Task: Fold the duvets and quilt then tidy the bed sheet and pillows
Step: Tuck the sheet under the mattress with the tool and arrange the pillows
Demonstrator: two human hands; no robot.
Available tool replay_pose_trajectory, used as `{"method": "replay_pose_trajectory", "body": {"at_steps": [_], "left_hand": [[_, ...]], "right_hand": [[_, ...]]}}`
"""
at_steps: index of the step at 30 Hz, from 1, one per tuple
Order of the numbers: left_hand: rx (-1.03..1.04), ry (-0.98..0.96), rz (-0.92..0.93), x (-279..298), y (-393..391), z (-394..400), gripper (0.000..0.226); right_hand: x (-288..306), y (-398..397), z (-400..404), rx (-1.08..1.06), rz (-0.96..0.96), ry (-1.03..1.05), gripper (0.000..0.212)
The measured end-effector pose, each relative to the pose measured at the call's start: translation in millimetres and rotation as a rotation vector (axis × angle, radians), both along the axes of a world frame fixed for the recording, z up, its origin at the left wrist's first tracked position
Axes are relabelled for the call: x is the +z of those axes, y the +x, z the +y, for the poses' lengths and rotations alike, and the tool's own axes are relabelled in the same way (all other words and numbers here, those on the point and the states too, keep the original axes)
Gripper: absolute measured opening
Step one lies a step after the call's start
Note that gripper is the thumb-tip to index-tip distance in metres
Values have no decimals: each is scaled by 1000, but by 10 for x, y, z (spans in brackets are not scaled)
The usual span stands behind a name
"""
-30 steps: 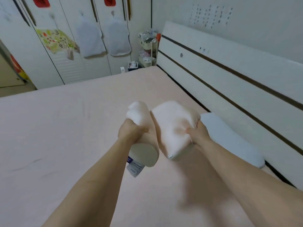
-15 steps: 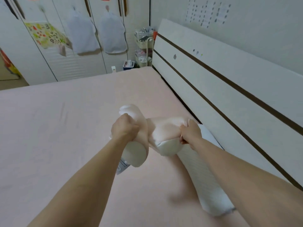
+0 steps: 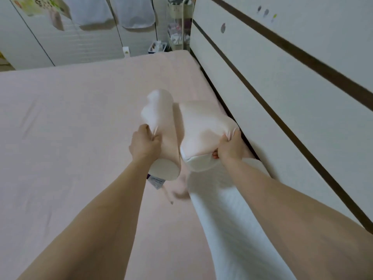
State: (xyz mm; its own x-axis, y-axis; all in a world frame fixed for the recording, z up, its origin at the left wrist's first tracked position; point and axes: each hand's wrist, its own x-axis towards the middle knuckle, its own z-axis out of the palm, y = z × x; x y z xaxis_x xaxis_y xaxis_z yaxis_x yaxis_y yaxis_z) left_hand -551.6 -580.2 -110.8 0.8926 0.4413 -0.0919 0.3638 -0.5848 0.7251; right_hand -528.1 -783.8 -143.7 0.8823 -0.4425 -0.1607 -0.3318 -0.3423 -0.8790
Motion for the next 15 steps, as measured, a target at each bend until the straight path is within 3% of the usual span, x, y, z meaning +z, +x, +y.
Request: {"method": "replay_pose_trajectory", "body": {"at_steps": [4,6,8,9,11,13,15], "left_hand": [[-10,-143,135,-704,157,-67,41],[-138,-203,252,-1085,95,-128,76],[-322,-37,313,-1392,-44,-190,113],[-380,73,304,-1513,-94,-214,118],[-396,166,235,-1656,-77,-219,111],[-398,200,185,-1765,33,-183,104],[-390,254,176,-1821,203,-183,100]], "right_hand": [[-510,323,-55,-98,2,7,43],[-848,442,-92,-130,11,-11,46],[-1175,469,-102,-156,47,-66,46],[-1299,445,-102,-152,32,-129,47],[-1445,337,-146,-63,-33,-464,51],[-1630,247,-204,158,-160,-887,49],[-1751,192,-239,344,-296,-1047,46]]}}
